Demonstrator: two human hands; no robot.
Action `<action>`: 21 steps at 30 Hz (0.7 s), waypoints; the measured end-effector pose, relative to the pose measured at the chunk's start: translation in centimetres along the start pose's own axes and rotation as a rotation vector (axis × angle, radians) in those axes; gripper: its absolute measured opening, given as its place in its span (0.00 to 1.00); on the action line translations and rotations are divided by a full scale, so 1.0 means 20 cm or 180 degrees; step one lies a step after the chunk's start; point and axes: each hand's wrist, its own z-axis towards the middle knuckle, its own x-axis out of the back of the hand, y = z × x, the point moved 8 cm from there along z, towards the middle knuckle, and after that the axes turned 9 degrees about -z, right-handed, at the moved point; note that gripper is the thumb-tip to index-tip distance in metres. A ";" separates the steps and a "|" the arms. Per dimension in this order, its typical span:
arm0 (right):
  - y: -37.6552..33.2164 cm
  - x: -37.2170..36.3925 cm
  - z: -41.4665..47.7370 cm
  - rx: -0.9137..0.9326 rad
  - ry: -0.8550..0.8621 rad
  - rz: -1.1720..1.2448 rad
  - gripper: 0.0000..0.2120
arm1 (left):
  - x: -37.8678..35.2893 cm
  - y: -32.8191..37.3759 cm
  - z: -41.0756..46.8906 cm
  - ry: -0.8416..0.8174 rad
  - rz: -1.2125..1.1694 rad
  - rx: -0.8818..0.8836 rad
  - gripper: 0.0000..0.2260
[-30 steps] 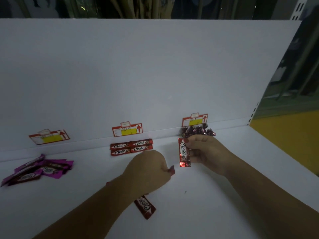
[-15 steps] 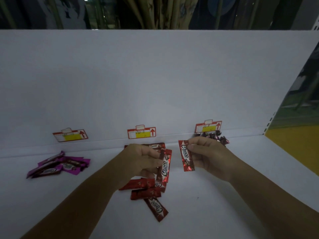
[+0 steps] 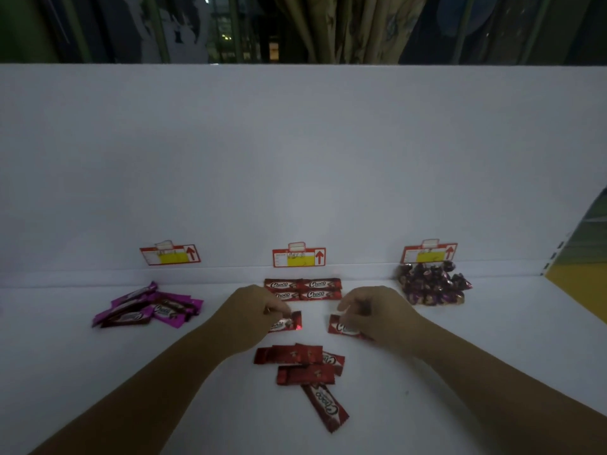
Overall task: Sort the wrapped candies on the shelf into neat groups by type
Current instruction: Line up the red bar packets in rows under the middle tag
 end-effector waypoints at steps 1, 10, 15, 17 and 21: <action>-0.01 -0.01 0.01 0.0059 0.0075 -0.0218 0.07 | -0.01 0.00 0.01 0.0043 0.0039 -0.0036 0.10; -0.04 -0.02 -0.03 0.0872 -0.0164 -0.1101 0.11 | -0.08 -0.01 -0.13 0.0093 0.0599 -0.0658 0.14; -0.03 0.02 -0.03 0.0902 0.0089 -0.1063 0.10 | -0.08 -0.01 -0.11 0.0047 0.0770 -0.0635 0.18; -0.02 0.03 -0.02 0.0836 0.0244 -0.1081 0.06 | -0.08 0.00 -0.10 0.0070 0.0837 -0.0625 0.18; -0.06 0.02 -0.03 0.1279 0.0101 -0.0979 0.03 | -0.08 0.02 -0.09 0.0189 0.0746 -0.0696 0.23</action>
